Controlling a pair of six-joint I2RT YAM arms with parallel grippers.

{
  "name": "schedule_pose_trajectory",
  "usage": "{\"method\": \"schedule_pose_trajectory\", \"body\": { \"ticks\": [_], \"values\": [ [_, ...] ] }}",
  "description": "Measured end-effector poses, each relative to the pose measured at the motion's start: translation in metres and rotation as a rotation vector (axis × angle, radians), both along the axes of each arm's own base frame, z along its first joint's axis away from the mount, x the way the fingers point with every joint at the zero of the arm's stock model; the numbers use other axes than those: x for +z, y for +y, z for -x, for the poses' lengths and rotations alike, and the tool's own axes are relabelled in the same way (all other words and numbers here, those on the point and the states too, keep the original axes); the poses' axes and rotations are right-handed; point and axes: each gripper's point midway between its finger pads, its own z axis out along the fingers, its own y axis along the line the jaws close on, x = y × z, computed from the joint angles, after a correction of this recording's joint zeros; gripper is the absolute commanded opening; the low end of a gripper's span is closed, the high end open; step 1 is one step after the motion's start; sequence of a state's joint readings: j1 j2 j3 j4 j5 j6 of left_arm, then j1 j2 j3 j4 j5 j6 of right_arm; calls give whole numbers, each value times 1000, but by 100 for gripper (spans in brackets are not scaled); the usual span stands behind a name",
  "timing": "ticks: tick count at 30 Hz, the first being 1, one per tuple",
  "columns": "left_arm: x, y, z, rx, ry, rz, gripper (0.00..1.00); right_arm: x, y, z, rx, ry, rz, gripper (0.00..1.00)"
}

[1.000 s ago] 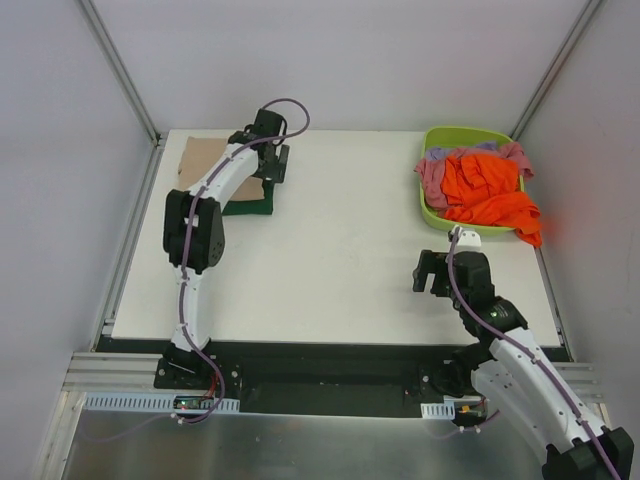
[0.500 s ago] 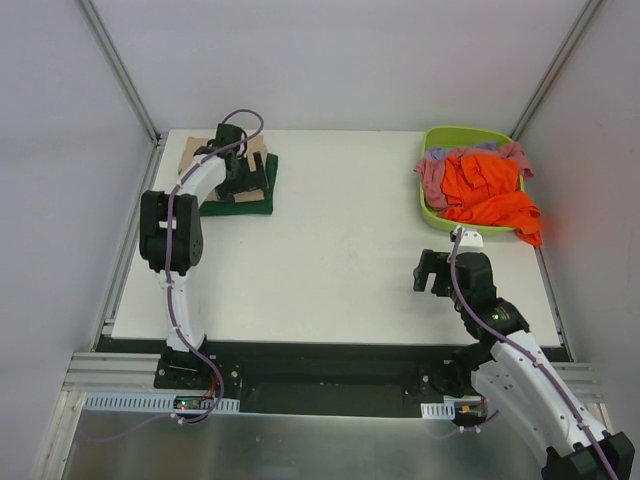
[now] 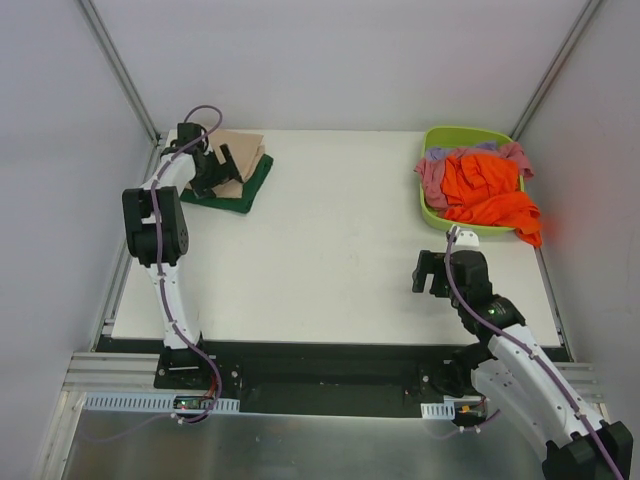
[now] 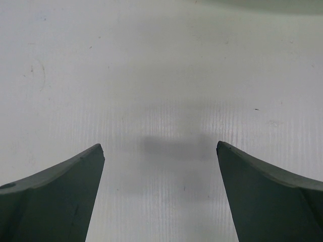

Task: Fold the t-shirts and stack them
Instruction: Put the neatly folded tshirt into the corner of the board with the left arm

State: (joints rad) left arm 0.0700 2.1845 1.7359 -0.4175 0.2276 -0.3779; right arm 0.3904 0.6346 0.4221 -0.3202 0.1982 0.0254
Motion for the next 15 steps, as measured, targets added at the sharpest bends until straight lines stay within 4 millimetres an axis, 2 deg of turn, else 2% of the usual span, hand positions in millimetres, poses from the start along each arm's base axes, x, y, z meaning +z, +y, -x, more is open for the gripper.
{"method": "schedule_pose_trajectory", "body": {
  "ticks": [3, 6, 15],
  "values": [
    [1, 22, -4, 18, -12, -19, 99, 0, 0, 0, 0, 1, 1, 96],
    [0, 35, -5, 24, -15, -47, 99, -1, 0, 0, 0, 4, 1, 96],
    [-2, 36, -3, 7, -12, -46, 99, -5, 0, 0, 0, 21, 8, 96]
  ]
}}
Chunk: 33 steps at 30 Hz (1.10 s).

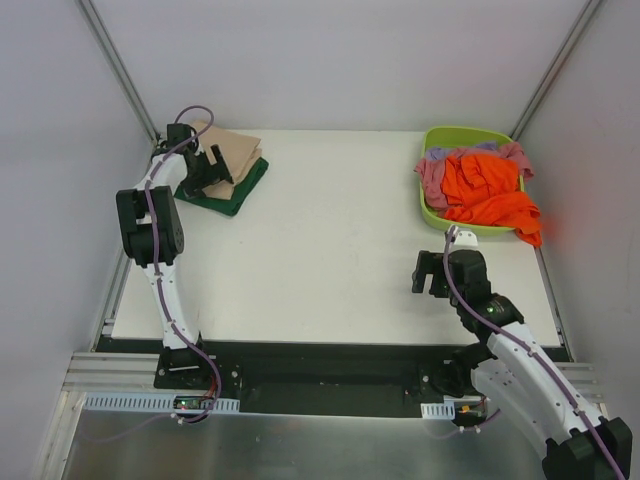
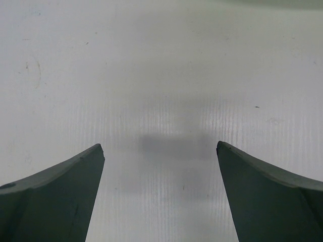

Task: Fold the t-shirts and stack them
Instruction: Put the neatly folded tshirt into the corner of the board with the left arm

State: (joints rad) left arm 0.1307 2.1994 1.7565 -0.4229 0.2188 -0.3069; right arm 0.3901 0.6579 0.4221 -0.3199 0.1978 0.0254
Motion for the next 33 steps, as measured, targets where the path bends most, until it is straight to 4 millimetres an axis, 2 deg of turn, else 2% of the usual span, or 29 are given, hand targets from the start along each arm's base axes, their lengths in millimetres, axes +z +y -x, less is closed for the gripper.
{"method": "schedule_pose_trajectory", "body": {
  "ticks": [5, 11, 15, 21, 24, 26, 28, 31, 33],
  "values": [
    [-1, -7, -2, 32, -4, 33, 99, 3, 0, 0, 0, -14, -6, 96],
    [2, -48, -9, 22, -15, 47, 99, 8, 0, -1, 0, -34, -14, 96],
    [4, -61, -13, 29, -20, 36, 99, 11, 0, -1, 0, -49, -20, 96],
    [4, -50, -15, 66, -23, -7, 99, 12, 0, -1, 0, -51, -22, 96],
    [10, -48, -6, 73, -23, -18, 99, 12, 0, -1, 0, -51, -22, 96],
    [23, -49, 5, 69, -31, -20, 99, 11, 0, -1, 0, -49, -21, 96],
    [44, -50, 20, 69, -55, -43, 99, 11, 0, -1, 0, -50, -21, 96],
    [99, -64, 53, 55, -153, -82, 99, 13, 0, -1, -1, -54, -22, 96],
    [142, -82, 86, 22, -254, -84, 99, 15, 0, 0, -3, -64, -28, 96]
  ]
}}
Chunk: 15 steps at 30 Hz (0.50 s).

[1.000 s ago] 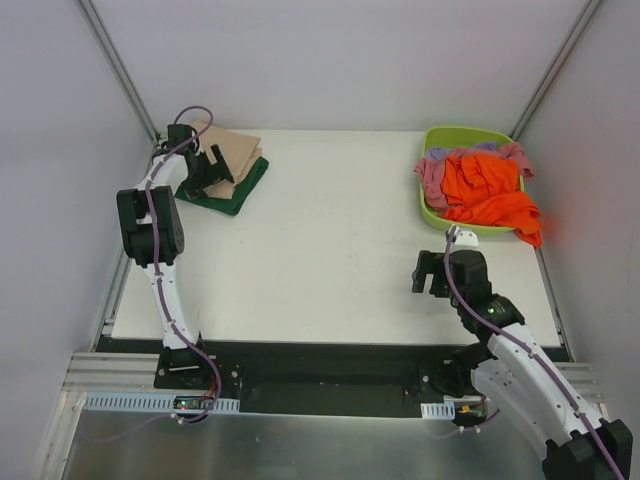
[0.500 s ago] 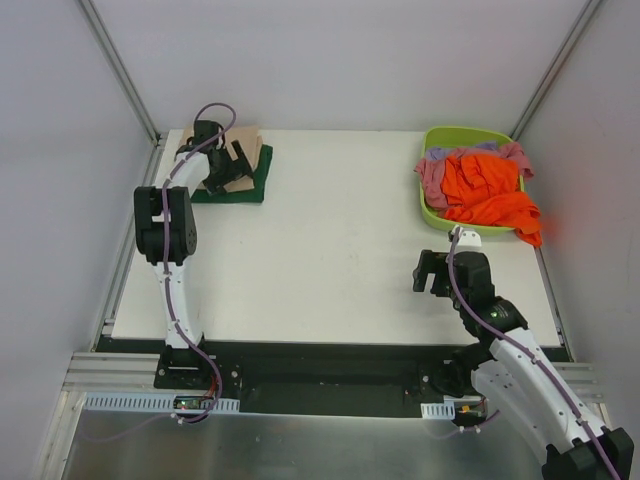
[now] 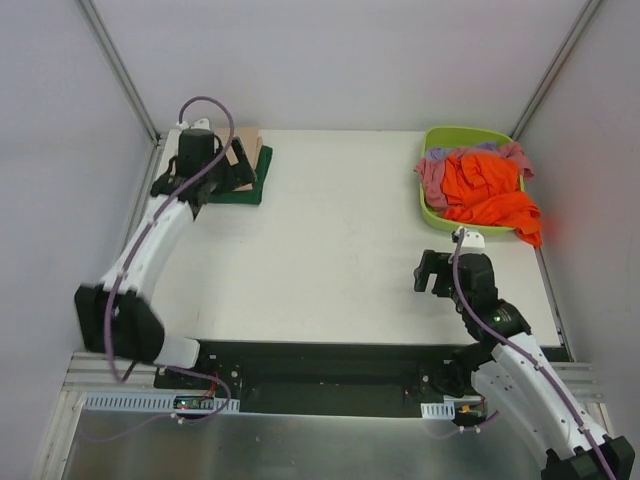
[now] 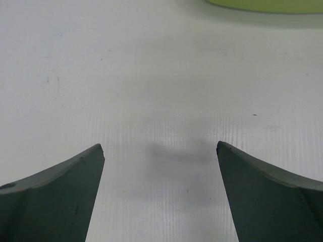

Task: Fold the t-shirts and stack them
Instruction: Put the neatly folded tshirt into the corner of the board with the left arm

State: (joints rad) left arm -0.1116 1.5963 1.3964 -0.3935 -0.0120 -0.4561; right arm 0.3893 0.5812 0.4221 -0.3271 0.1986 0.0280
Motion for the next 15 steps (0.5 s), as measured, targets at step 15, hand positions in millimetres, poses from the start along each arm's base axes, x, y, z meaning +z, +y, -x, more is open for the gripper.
{"method": "schedule_pose_trajectory", "body": {
  "ticks": [15],
  "values": [
    [-73, -31, 208, -135, -80, 47, 99, 27, -10, 14, -72, -160, -115, 96]
  ]
}}
